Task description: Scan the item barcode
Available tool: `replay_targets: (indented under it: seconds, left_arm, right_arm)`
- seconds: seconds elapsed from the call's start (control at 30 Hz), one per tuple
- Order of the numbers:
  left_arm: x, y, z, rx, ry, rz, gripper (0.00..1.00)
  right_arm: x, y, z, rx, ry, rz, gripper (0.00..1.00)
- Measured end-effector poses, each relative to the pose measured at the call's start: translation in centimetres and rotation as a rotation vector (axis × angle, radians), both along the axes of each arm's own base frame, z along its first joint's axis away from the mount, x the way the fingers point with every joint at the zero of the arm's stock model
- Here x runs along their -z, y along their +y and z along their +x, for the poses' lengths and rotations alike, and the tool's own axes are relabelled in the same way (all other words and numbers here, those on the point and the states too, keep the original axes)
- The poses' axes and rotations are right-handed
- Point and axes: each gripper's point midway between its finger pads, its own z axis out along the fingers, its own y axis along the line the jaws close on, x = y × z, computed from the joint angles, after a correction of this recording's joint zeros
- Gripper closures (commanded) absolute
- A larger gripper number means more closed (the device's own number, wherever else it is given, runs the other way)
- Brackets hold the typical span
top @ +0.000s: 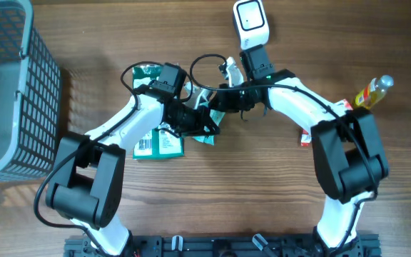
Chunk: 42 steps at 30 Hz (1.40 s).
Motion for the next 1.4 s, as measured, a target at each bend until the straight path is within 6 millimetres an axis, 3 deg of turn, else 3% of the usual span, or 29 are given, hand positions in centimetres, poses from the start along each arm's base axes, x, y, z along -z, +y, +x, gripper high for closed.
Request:
replay_targets:
  seconds: [0.03, 0.13, 0.27, 0.4, 0.57, 0.7, 0.8, 0.9, 1.13, 1.4]
  left_arm:
    - [0.0, -0.2, 0.3, 0.007, -0.017, -0.009, 0.96]
    - [1.7, -0.3, 0.5, 0.012, 0.001, -0.005, 0.96]
    - [4.6, -0.4, 0.5, 0.013, 0.055, 0.0, 0.96]
    - [5.9, -0.4, 0.3, 0.007, 0.111, -0.036, 0.96]
    - [5.9, -0.4, 0.2, 0.002, 0.142, -0.067, 0.96]
    - [5.3, 0.9, 0.4, -0.039, 0.193, -0.064, 0.94]
    - [2.6, 2.2, 2.2, -0.082, 0.119, -0.087, 0.91]
    - [0.3, 2.3, 3.3, -0.088, 0.045, -0.102, 0.94]
    - [3.8, 6.3, 4.3, -0.206, 0.033, 0.207, 0.96]
    - [4.5, 6.6, 4.7, -0.237, 0.01, 0.219, 0.96]
  right_arm:
    - [1.1, 0.0, -0.1, -0.002, 0.021, -0.009, 0.96]
    - [2.0, 0.2, -0.3, -0.007, 0.035, -0.015, 0.96]
    - [2.1, 0.3, -0.3, -0.009, 0.033, -0.015, 0.96]
    - [2.3, 0.2, -0.3, -0.008, 0.035, -0.02, 0.96]
    - [2.5, 0.2, -0.3, -0.005, 0.035, -0.026, 0.96]
    - [2.5, 0.1, -0.2, -0.003, 0.031, -0.03, 0.96]
    - [2.6, 0.1, -0.1, 0.0, 0.028, -0.035, 0.96]
    - [2.6, 0.0, -0.1, 0.0, 0.028, -0.036, 0.96]
    - [2.6, 0.0, -0.1, 0.002, 0.028, -0.039, 0.95]
    - [2.6, 0.0, -0.1, 0.002, 0.027, -0.04, 0.95]
